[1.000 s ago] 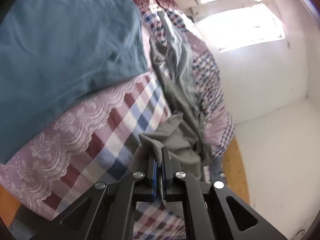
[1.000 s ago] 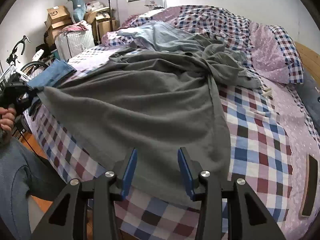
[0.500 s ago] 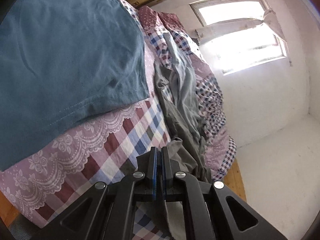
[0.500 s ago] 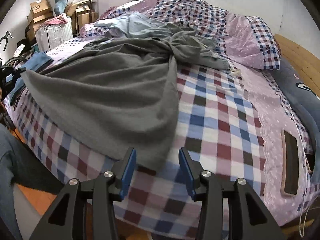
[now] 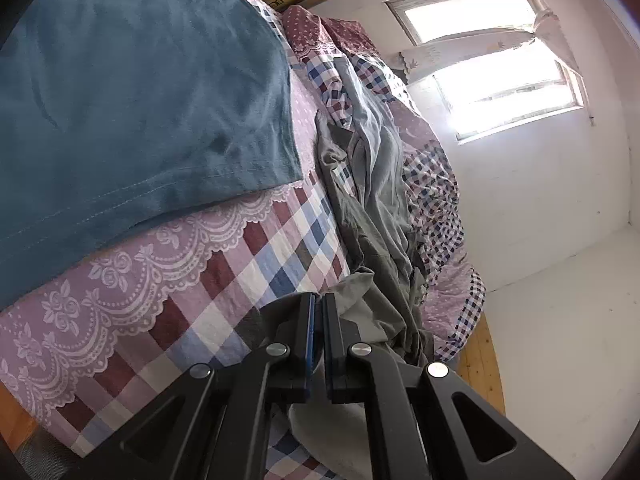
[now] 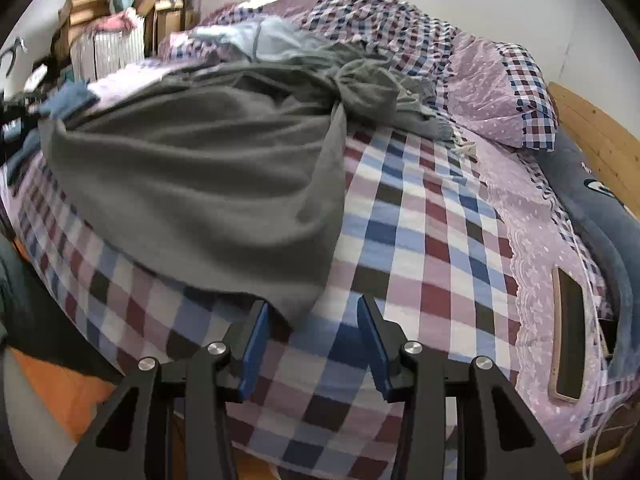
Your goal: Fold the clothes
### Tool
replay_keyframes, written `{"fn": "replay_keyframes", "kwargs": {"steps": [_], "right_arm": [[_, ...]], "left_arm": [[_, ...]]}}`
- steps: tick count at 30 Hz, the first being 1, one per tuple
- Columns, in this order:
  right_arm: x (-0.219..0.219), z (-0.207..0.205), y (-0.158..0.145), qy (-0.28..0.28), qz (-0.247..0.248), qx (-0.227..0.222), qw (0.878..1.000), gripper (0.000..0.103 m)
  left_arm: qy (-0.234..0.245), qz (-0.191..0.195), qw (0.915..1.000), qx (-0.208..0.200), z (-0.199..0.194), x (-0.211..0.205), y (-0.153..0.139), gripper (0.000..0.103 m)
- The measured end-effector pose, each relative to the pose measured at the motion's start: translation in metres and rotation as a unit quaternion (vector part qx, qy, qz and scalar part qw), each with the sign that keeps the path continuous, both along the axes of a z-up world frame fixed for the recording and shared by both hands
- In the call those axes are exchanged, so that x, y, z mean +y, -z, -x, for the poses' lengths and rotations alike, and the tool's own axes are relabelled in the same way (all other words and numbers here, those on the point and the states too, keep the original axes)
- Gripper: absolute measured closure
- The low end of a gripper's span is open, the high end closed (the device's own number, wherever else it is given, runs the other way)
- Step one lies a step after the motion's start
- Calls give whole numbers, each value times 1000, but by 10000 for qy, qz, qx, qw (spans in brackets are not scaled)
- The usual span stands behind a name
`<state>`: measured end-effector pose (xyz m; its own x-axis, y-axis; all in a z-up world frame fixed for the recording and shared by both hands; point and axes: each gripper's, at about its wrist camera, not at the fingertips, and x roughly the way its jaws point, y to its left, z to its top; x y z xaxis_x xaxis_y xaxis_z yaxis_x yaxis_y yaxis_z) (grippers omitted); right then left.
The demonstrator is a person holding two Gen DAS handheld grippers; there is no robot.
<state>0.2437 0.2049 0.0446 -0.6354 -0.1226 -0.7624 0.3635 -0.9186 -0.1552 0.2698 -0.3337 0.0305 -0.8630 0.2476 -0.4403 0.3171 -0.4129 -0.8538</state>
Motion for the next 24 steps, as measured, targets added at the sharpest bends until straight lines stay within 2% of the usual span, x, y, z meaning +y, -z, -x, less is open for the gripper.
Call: {"fn": "replay_keyframes", "kwargs": {"steps": [4,12,16,21,24], "right_arm": [[1,8,-2,143,173,12,9997,56],[-20,9,15,147,-292,-53,9995,57],[-12,14,11,605,-345,166,9974,59],[19,25,2,1164,383,11,9925,59],[12,24,6,1017,407,-63,9940,59]], "left_arm": [[-2,-15,10000,-31,-3,-2,2,101],[6,-14,10000,-31,-5,-3,2,101],[29,48,10000,27,-6,-2,-1,101],[28,209,9997,126,-9,-1,-8,101],[19,161,9998,106,-9,-3,-7,101]]}}
